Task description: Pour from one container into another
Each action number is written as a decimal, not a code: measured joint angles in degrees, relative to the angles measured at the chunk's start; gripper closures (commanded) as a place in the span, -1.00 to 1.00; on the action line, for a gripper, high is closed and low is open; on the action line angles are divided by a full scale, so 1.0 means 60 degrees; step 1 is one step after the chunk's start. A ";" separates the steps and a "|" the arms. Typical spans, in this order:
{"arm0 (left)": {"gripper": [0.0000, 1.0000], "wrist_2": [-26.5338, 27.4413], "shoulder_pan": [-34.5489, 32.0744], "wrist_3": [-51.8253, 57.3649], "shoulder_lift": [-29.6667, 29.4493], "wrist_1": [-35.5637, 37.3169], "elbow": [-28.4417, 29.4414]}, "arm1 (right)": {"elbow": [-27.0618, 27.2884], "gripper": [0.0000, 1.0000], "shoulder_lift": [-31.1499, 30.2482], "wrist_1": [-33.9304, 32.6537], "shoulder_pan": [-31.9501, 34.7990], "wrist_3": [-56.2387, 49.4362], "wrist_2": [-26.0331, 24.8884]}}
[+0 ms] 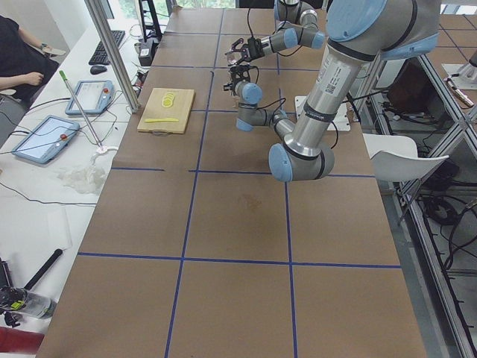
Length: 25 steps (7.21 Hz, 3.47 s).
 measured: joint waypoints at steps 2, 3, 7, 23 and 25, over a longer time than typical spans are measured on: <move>1.00 -0.0005 -0.0002 0.0000 0.0000 -0.0006 -0.0005 | -0.0005 1.00 0.0011 -0.0201 0.0029 -0.0108 -0.0005; 1.00 -0.0005 -0.0003 0.0000 0.0000 0.0000 -0.0010 | -0.0001 1.00 0.0012 -0.0350 0.0052 -0.0144 -0.0006; 1.00 0.0005 0.0008 0.0000 0.0000 0.0004 0.0001 | 0.0005 1.00 0.0026 -0.0478 0.0112 -0.0373 -0.0010; 1.00 0.0005 0.0005 0.0000 -0.0015 0.0008 0.0003 | -0.0008 1.00 0.0042 -0.0620 0.0088 -0.1040 -0.0113; 1.00 0.0005 -0.0003 0.0000 -0.0007 0.0017 0.0003 | -0.0001 1.00 0.0042 -0.0630 0.0068 -0.1069 -0.0148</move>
